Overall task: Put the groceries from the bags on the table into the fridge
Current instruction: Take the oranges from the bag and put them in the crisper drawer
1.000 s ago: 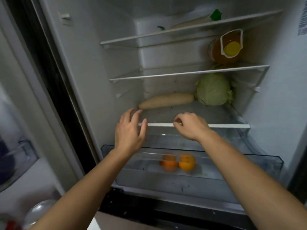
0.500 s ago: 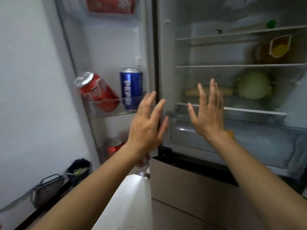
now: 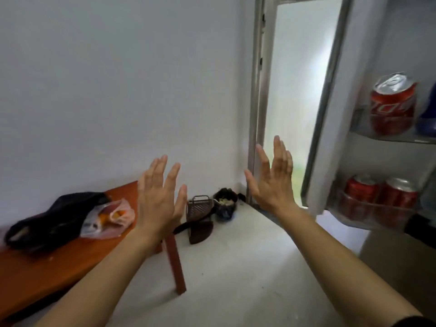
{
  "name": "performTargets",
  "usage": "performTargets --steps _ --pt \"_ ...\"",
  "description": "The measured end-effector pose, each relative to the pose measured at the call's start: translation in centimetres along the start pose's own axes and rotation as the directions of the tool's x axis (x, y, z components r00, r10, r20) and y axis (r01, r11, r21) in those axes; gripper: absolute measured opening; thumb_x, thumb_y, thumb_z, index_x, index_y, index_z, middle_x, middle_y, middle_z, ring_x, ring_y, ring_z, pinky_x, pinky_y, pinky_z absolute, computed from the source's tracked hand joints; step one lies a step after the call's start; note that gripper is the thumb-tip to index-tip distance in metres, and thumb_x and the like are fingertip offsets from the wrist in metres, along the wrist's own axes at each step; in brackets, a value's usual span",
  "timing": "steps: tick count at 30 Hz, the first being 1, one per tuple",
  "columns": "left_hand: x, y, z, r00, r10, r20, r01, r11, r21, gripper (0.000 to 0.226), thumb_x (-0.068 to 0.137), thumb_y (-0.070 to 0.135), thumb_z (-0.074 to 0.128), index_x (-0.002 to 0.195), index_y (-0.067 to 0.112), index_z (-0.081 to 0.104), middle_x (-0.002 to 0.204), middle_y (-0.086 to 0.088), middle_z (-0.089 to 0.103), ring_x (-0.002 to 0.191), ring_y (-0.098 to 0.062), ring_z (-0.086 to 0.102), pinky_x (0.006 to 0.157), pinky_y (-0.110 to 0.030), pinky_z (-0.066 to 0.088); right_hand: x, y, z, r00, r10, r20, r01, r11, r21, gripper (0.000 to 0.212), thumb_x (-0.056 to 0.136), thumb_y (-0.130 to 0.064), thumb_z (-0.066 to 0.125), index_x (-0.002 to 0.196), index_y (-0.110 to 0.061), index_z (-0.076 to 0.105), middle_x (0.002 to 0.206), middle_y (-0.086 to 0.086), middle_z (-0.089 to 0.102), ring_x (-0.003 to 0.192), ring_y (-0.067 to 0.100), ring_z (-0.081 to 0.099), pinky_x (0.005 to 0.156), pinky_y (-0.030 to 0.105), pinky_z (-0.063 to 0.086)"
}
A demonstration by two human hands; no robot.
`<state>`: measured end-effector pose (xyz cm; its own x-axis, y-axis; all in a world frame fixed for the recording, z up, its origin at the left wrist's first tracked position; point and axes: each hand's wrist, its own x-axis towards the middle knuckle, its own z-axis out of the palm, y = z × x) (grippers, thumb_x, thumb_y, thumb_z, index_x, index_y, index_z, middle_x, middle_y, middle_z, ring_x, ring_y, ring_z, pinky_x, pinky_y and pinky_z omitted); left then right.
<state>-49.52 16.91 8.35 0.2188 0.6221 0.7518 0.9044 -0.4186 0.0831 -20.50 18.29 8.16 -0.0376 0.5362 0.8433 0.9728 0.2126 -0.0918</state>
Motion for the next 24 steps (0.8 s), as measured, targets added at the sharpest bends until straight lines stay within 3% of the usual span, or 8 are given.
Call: performTargets --steps 3,8,15,21,24 --pt "-2.8 -7.7 -1.7 0.986 -0.162 0.029 0.159 0.983 0.096 0.054 0.097 0.040 0.038 0.141 0.010 0.046 0.156 -0.016 0.031 0.146 -0.033 0.026 0.114 -0.056 0.026 0.9 -7.0 6.3 0.991 -0.059 0.116 0.046 0.992 0.116 0.072 0.094 -0.047 0.051 0.154 -0.017 0.026 0.162 0.022 0.008 0.150 0.041 0.016 0.117 0.060 0.023" --pt "-5.6 -17.3 -2.1 0.949 -0.312 0.039 0.299 0.932 0.204 0.055 0.096 0.041 0.036 0.139 0.008 0.050 0.153 -0.018 0.035 0.143 -0.035 0.029 0.113 -0.058 0.027 1.8 -16.6 15.8 0.948 -0.198 0.250 0.121 0.949 0.291 0.074 0.096 -0.047 0.051 0.156 -0.019 0.019 0.164 0.020 0.008 0.151 0.039 0.016 0.118 0.057 0.025" --pt "-2.6 -28.2 3.6 0.912 -0.375 0.166 0.307 0.893 0.329 0.053 0.098 0.038 0.033 0.133 0.005 0.056 0.145 -0.021 0.047 0.136 -0.038 0.042 0.109 -0.056 0.035 6.7 -22.9 28.9 0.875 -0.327 0.357 0.151 0.885 0.440 0.068 0.098 -0.045 0.043 0.157 -0.019 0.021 0.162 0.017 0.018 0.148 0.036 0.023 0.116 0.052 0.028" --pt "-0.5 -35.4 8.1 0.863 -0.413 0.291 0.303 0.884 0.356 0.051 0.095 0.032 0.035 0.129 0.003 0.060 0.140 -0.020 0.053 0.130 -0.038 0.049 0.104 -0.052 0.043 10.8 -26.6 38.6 0.817 -0.384 0.431 0.118 0.842 0.526 0.058 0.096 -0.026 0.057 0.147 -0.006 0.040 0.146 0.021 0.045 0.132 0.039 0.046 0.105 0.052 0.044" --pt "-1.1 -38.5 10.3 0.812 -0.460 0.359 0.349 0.876 0.335 0.051 0.093 0.030 0.036 0.130 0.004 0.059 0.139 -0.018 0.053 0.130 -0.036 0.050 0.101 -0.049 0.048 10.9 -29.0 42.7 0.744 -0.449 0.495 0.097 0.806 0.584 0.053 0.094 -0.015 0.054 0.146 -0.006 0.044 0.142 0.018 0.049 0.129 0.035 0.049 0.103 0.046 0.046"
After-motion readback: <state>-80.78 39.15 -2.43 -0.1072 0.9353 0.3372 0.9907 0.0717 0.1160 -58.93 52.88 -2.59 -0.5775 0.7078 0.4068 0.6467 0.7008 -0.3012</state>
